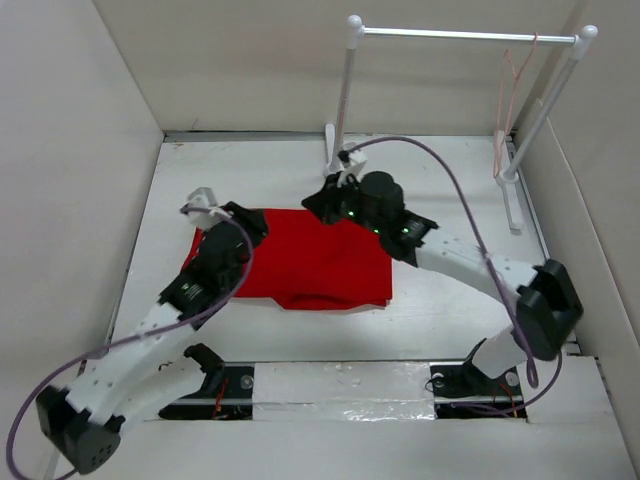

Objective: Place the trousers on the hanger
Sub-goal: Fold the trousers at the center of the board, then pick up the hanger from the clothesline.

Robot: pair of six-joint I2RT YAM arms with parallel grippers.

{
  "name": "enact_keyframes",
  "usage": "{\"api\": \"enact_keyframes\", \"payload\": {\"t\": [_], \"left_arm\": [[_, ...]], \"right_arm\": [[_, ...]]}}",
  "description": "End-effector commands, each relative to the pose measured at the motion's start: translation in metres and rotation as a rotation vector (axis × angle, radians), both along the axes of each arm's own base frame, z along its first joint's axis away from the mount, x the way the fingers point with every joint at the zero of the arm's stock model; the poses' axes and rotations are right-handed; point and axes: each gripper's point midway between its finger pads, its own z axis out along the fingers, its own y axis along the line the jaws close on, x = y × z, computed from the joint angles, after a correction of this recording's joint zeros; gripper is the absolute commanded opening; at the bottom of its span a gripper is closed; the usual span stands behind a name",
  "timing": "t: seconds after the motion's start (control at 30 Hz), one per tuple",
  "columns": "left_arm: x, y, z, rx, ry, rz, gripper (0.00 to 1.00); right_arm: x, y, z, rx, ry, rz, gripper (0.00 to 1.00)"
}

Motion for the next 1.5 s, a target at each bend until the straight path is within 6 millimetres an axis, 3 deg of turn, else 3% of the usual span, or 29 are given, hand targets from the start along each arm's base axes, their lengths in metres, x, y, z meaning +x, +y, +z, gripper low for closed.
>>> {"api": "enact_keyframes", "payload": {"t": [0.0,0.03,0.1,0.13,0.23,0.27,0.33,0.47,0.7,0.8,0.83,0.87,0.9,0.97,1.03,1.07,1.1,1.17,1.2,1.23,1.27,1.3,1.33,1.37,1.4,1.47], "left_arm": [[0.024,-0.040,-0.022,-0.050,0.013,-0.109,0.36],[0.031,-0.053,-0.045,-0.018,0.065,-0.146,0.33],[0.041,-0.056,-0.065,-0.004,0.109,-0.148,0.31],[0.048,-0.064,-0.081,0.008,0.138,-0.162,0.29],[0.061,-0.059,-0.110,0.018,0.186,-0.142,0.27],[0.061,-0.055,-0.121,0.025,0.203,-0.132,0.27],[0.064,-0.042,-0.137,0.020,0.231,-0.098,0.26],[0.059,-0.034,-0.132,0.021,0.185,-0.098,0.23],[0.057,-0.044,-0.119,0.002,0.133,-0.163,0.20],[0.057,-0.057,-0.105,0.009,0.085,-0.223,0.14],[0.053,-0.069,-0.098,0.014,0.059,-0.260,0.06],[0.053,-0.076,-0.091,0.027,0.037,-0.285,0.00],[0.052,-0.082,-0.086,0.051,0.020,-0.305,0.00],[0.046,-0.100,-0.072,0.064,-0.029,-0.347,0.00],[0.042,-0.113,-0.063,0.091,-0.067,-0.388,0.00],[0.038,-0.124,-0.057,0.097,-0.085,-0.418,0.00],[0.036,-0.129,-0.055,0.110,-0.095,-0.436,0.00],[0.034,-0.136,-0.059,0.146,-0.096,-0.458,0.00],[0.034,-0.136,-0.062,0.154,-0.092,-0.461,0.00],[0.033,-0.137,-0.065,0.158,-0.086,-0.468,0.00],[0.031,-0.137,-0.068,0.159,-0.082,-0.476,0.00],[0.030,-0.137,-0.070,0.162,-0.078,-0.483,0.00],[0.028,-0.137,-0.067,0.157,-0.087,-0.488,0.03],[0.027,-0.137,-0.068,0.161,-0.089,-0.495,0.05],[0.027,-0.138,-0.065,0.158,-0.096,-0.497,0.06],[0.023,-0.141,-0.065,0.154,-0.101,-0.523,0.09]], "right_arm": [[-0.005,-0.041,-0.010,-0.001,-0.023,-0.102,0.00],[-0.011,-0.058,-0.044,-0.055,0.022,-0.124,0.00],[-0.017,-0.081,-0.066,-0.080,0.065,-0.161,0.00],[-0.025,-0.101,-0.089,-0.111,0.097,-0.182,0.00],[-0.040,-0.125,-0.119,-0.156,0.135,-0.201,0.00],[-0.048,-0.138,-0.143,-0.193,0.171,-0.213,0.00],[-0.060,-0.155,-0.168,-0.212,0.223,-0.262,0.00],[-0.068,-0.190,-0.198,-0.219,0.299,-0.413,0.00],[-0.066,-0.211,-0.220,-0.284,0.371,-0.481,0.00],[-0.056,-0.211,-0.195,-0.318,0.323,-0.481,0.00],[-0.046,-0.208,-0.158,-0.272,0.246,-0.503,0.00],[-0.041,-0.212,-0.138,-0.259,0.203,-0.524,0.00],[-0.036,-0.226,-0.123,-0.296,0.149,-0.582,0.00],[-0.021,-0.243,-0.052,-0.214,0.013,-0.666,0.00],[-0.009,-0.267,-0.011,-0.208,-0.081,-0.745,0.00],[0.001,-0.291,0.006,-0.200,-0.105,-0.818,0.00],[0.007,-0.304,0.039,-0.168,-0.153,-0.859,0.00],[0.017,-0.326,0.066,-0.156,-0.198,-0.921,0.00],[0.026,-0.354,0.087,-0.155,-0.233,-1.011,0.00],[0.030,-0.375,0.093,-0.164,-0.240,-1.094,0.00],[0.034,-0.393,0.100,-0.167,-0.247,-1.154,0.21],[0.042,-0.426,0.098,-0.180,-0.229,-1.252,0.36],[0.047,-0.436,0.109,-0.162,-0.244,-1.265,0.50],[0.052,-0.447,0.110,-0.160,-0.245,-1.281,0.73],[0.057,-0.456,0.112,-0.144,-0.247,-1.289,0.84],[0.078,-0.473,0.108,-0.149,-0.226,-1.260,0.94]]}}
